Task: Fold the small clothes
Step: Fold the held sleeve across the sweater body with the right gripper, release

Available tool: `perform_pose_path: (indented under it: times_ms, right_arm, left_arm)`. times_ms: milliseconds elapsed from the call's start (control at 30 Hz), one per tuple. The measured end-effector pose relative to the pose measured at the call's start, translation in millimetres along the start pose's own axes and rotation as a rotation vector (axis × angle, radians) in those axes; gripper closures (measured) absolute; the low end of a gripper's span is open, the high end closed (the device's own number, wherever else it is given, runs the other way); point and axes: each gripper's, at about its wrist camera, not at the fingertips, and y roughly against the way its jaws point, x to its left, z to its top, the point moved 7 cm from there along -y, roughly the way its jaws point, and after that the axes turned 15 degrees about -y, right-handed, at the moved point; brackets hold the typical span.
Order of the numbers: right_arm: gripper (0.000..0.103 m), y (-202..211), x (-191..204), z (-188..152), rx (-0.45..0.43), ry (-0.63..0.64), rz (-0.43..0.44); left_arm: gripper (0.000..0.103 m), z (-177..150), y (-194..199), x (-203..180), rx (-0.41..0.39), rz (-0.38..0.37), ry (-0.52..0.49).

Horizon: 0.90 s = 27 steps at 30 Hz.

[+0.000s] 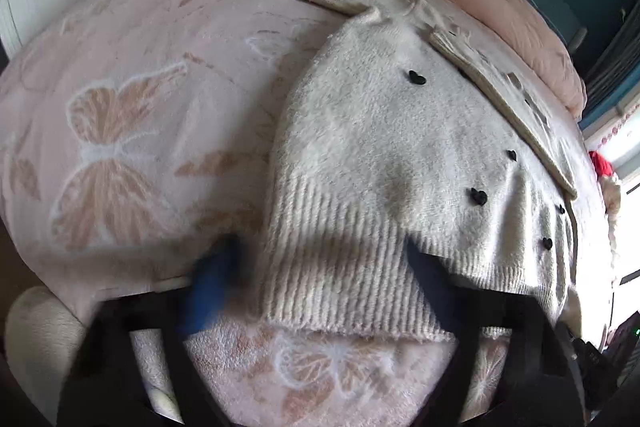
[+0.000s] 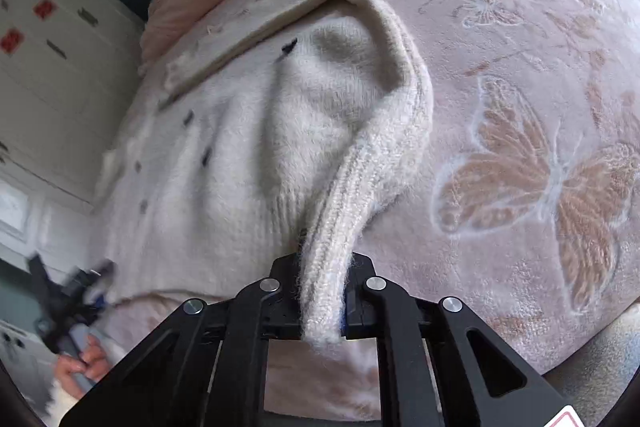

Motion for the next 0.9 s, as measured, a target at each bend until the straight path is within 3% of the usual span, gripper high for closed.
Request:
perform_pose_path:
  times_ms: [33, 67, 200, 300, 500, 567, 633, 700, 767, 833, 900]
  right_arm:
    - [0.094, 8.5, 3.3, 2.3, -0.019, 0.000, 0.010]
    - [0.094, 18.1, 11.7, 5.6, -0.045, 0.019, 0.011]
    - [0.097, 70.6, 15.0, 8.3, -0.091, 0.081, -0.003]
    - [0.097, 87.4, -7.3, -5.8, -0.067, 0.125, -0.082]
    - [0.096, 76.7, -63.8, -55.3, 0.106, 0.104, -0.199]
    - [0.094, 74.3, -68.8, -56.5, 0.092, 0.096, -0.229]
    - [0.089, 81.3, -65.1, -47.6, 0.038, 0.085, -0.241]
    - [0.086, 94.9, -53.9, -31.6, -0.069, 0.098, -0.251]
    - [0.081, 104.6, -40.1, -24.6, -0.135, 0.139, -0.258]
    - [0.071, 107.3, -19.0, -19.6, -0.176, 0.203, -0.256]
    - [0.060, 100.1, 6.7, -22.7, -0.179, 0.261, -0.236]
  left_arm:
    - [0.087, -4.4, 2.9, 4.7, 0.022, -0.014, -0.003]
    - [0.093, -4.2, 7.1, 6.7, 0.045, -0.040, 0.008]
    - [0.095, -6.5, 46.0, 11.6, 0.017, -0.064, -0.013]
    - [0.096, -25.4, 72.6, 2.6, 0.039, -0.101, -0.089]
    - [0.094, -93.0, 64.8, 2.3, 0.168, -0.089, -0.164]
    - [0.092, -105.8, 55.1, 11.0, 0.188, -0.082, -0.126]
    - [0.092, -97.4, 59.1, 20.3, 0.149, -0.130, -0.040]
    - [0.085, -67.6, 70.5, 37.2, 0.060, -0.153, 0.035]
    - [0.051, -27.8, 79.2, 59.8, -0.021, -0.123, 0.078]
    - [0.036, 17.4, 83.6, 88.0, -0.103, -0.074, 0.131]
    - [0.028, 71.5, 81.2, 118.5, -0.180, -0.031, 0.172]
